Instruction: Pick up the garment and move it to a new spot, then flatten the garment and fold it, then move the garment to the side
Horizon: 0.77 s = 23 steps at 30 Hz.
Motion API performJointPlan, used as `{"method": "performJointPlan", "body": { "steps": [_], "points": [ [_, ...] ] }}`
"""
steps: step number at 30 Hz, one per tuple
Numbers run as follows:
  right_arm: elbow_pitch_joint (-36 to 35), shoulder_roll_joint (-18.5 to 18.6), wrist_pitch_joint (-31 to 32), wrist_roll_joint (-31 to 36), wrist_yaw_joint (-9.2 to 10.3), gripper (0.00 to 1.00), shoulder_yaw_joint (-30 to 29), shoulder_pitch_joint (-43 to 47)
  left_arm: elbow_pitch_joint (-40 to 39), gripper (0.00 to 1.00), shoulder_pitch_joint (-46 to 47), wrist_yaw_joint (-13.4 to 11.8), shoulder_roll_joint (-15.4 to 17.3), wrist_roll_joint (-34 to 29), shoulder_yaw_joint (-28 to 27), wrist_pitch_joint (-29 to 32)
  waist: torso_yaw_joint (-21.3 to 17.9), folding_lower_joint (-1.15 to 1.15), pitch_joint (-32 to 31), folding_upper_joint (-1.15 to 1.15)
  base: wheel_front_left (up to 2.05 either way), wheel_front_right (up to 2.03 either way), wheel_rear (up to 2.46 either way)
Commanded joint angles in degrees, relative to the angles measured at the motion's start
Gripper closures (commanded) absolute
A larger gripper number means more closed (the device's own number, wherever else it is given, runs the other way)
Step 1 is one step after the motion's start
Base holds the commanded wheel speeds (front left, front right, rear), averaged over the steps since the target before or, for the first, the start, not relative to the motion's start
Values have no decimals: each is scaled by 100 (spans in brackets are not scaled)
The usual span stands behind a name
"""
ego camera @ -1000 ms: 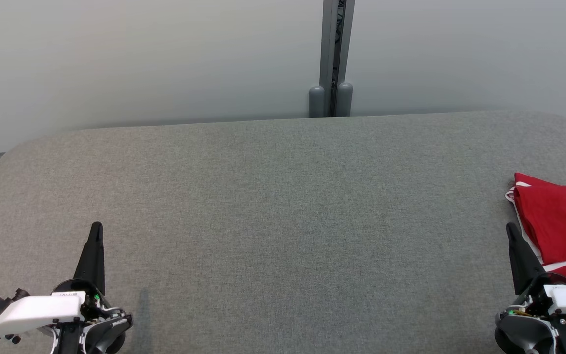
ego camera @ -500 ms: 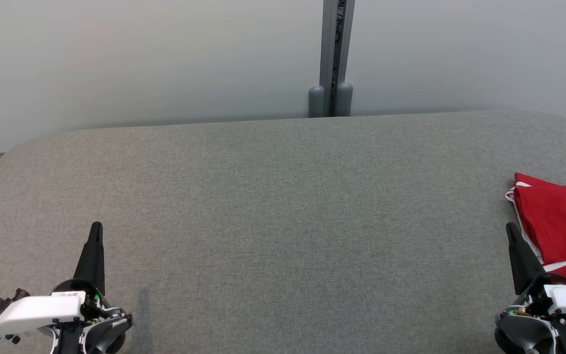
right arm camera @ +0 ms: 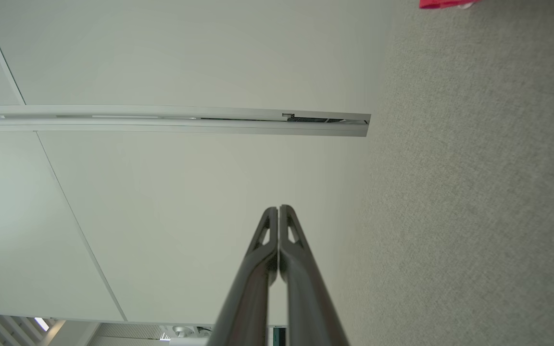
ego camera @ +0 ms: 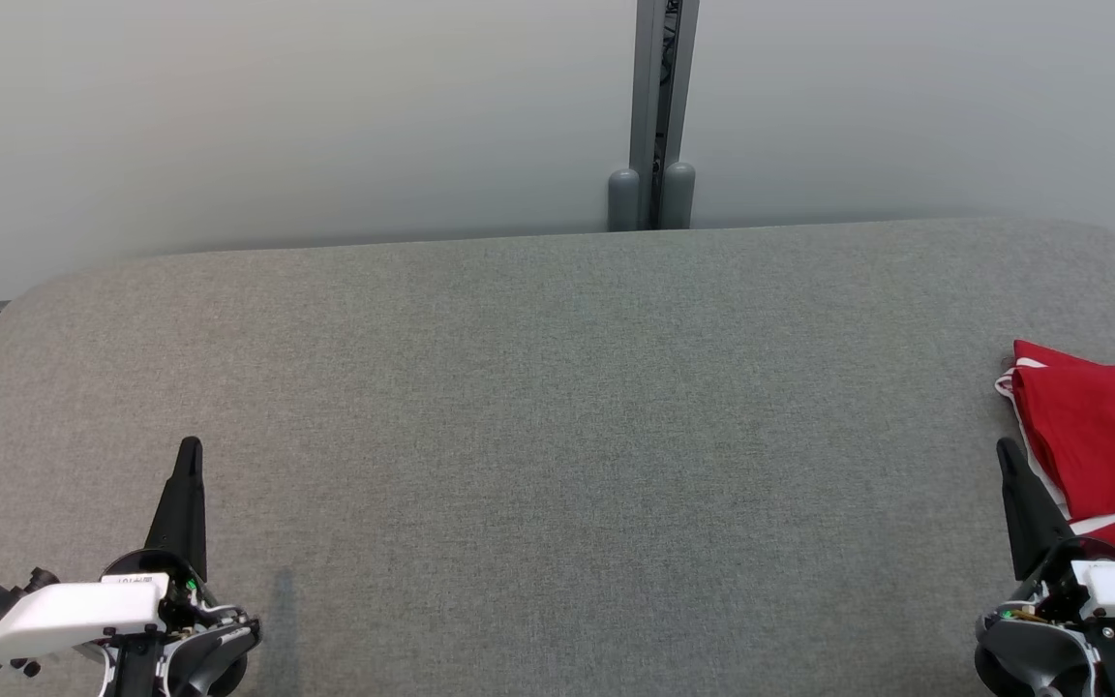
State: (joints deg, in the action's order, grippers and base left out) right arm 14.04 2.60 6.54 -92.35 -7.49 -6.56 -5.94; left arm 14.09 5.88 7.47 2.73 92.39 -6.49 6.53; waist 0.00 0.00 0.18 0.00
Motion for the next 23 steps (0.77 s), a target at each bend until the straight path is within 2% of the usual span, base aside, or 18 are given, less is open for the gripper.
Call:
{"method": "performJointPlan", "body": {
  "steps": [1, 23],
  "points": [
    [-20, 52, 19, -14, -1, 100, -6, -49, -19, 100, 73, 19, 28, 7, -22, 21, 0, 0, 0, 0, 0, 0, 0],
    [-20, 53, 19, -14, -1, 100, -6, -49, -19, 100, 73, 19, 28, 7, -22, 20, 0, 0, 0, 0, 0, 0, 0]
  ]
}}
